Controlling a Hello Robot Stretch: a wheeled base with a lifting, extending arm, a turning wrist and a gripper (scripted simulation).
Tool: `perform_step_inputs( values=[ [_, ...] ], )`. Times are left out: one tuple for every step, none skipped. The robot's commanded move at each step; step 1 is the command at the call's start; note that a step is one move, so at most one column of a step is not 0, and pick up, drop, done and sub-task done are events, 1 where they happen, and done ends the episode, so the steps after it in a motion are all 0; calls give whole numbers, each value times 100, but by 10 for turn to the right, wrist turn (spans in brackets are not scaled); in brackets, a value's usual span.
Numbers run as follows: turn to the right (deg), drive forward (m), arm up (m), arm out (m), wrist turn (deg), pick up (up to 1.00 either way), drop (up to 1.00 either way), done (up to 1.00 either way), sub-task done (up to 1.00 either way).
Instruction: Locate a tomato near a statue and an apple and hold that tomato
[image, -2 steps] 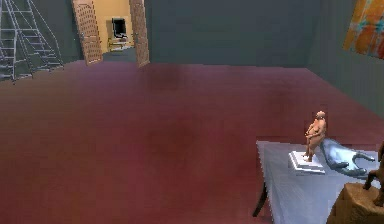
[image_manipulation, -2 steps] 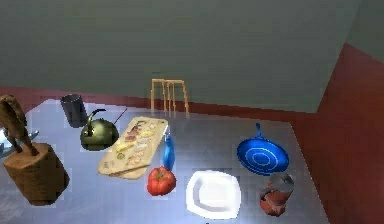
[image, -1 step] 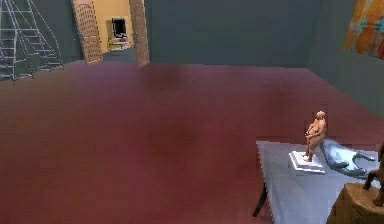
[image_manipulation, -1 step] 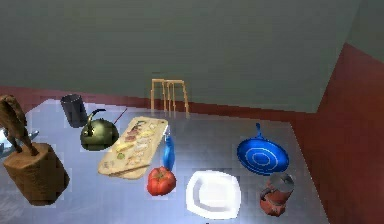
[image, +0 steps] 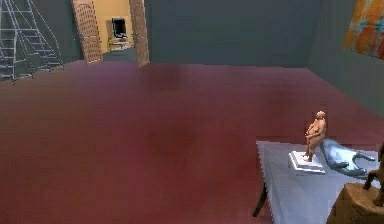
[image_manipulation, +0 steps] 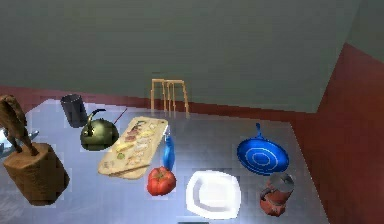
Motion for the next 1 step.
perform_step_inputs(
  values=[
    [0,0,0,24,0,0,0,0,0]
  ],
)
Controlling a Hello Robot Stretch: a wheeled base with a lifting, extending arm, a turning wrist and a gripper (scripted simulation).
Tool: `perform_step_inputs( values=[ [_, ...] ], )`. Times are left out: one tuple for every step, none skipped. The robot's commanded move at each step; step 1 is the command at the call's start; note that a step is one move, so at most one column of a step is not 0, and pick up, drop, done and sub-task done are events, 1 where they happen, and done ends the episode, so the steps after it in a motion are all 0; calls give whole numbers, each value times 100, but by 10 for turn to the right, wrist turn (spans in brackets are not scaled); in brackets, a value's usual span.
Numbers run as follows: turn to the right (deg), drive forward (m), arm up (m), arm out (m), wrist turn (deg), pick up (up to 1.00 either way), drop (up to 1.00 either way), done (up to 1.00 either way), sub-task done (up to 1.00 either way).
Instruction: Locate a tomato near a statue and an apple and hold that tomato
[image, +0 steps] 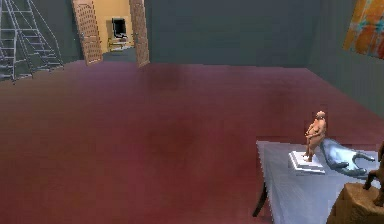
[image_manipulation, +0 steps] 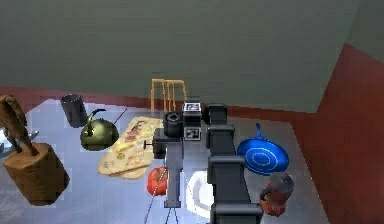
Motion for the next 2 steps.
perform_step_inputs(
  values=[
    [0,0,0,0,450,0,0,0,0],
    [0,0,0,0,450,0,0,0,0]
  ],
)
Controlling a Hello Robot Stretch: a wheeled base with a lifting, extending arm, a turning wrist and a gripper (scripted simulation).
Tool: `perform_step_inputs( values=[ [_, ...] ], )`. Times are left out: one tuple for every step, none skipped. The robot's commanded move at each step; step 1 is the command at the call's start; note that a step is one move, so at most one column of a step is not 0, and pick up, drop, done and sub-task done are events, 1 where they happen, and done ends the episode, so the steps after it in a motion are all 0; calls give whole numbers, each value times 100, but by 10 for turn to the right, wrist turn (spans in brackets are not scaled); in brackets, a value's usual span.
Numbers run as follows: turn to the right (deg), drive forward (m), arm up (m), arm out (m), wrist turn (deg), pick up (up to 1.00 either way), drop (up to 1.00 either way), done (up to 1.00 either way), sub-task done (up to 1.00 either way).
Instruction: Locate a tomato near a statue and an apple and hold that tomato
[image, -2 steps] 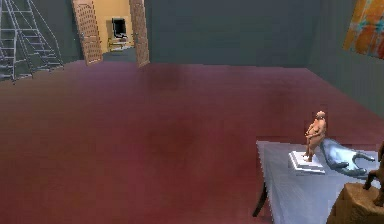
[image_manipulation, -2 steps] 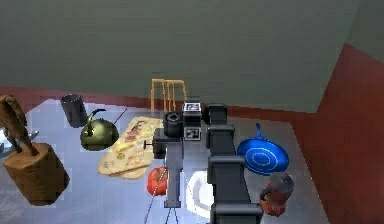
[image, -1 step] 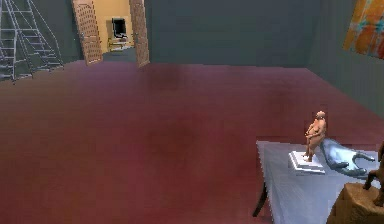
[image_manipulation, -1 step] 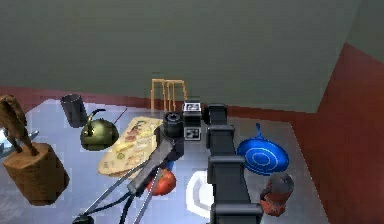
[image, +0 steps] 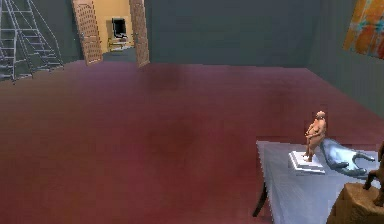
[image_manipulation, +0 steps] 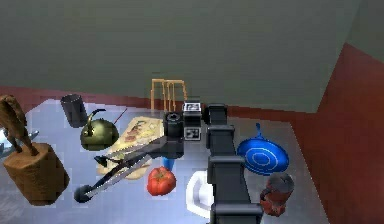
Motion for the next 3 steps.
perform_step_inputs(
  values=[
    [0,0,0,0,450,0,0,0,0],
    [0,0,0,0,210,0,0,0,0],
    [0,0,-30,0,0,0,0,0,0]
  ],
)
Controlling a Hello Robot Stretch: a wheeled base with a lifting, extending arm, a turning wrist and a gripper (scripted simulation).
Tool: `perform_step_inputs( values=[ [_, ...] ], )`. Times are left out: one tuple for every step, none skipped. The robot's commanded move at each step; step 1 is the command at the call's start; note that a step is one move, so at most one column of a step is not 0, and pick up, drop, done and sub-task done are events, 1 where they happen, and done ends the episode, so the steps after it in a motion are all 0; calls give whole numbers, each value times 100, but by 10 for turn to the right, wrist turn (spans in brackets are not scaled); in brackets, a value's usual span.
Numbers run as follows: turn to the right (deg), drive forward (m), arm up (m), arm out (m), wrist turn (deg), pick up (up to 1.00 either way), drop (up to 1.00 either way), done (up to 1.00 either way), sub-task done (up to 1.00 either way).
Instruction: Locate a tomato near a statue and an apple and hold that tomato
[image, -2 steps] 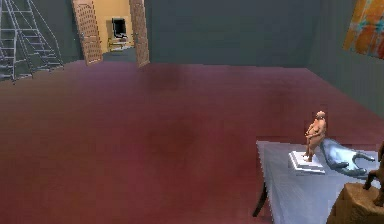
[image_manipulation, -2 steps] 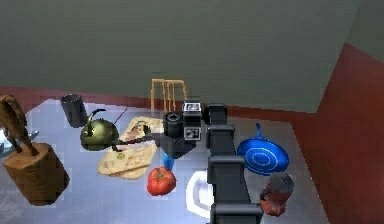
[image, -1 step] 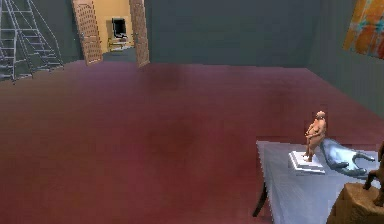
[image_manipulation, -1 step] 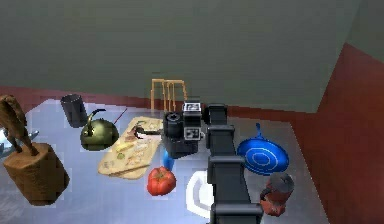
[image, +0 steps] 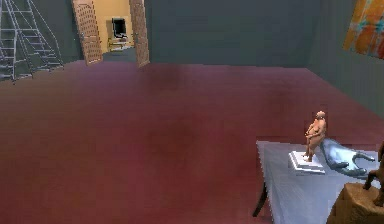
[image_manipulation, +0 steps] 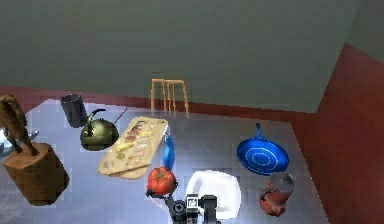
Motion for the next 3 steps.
perform_step_inputs(
  values=[
    [0,0,0,0,0,100,0,0,0],
    [0,0,10,0,0,0,0,0,0],
    [0,0,0,0,0,0,0,100,0]
  ],
)
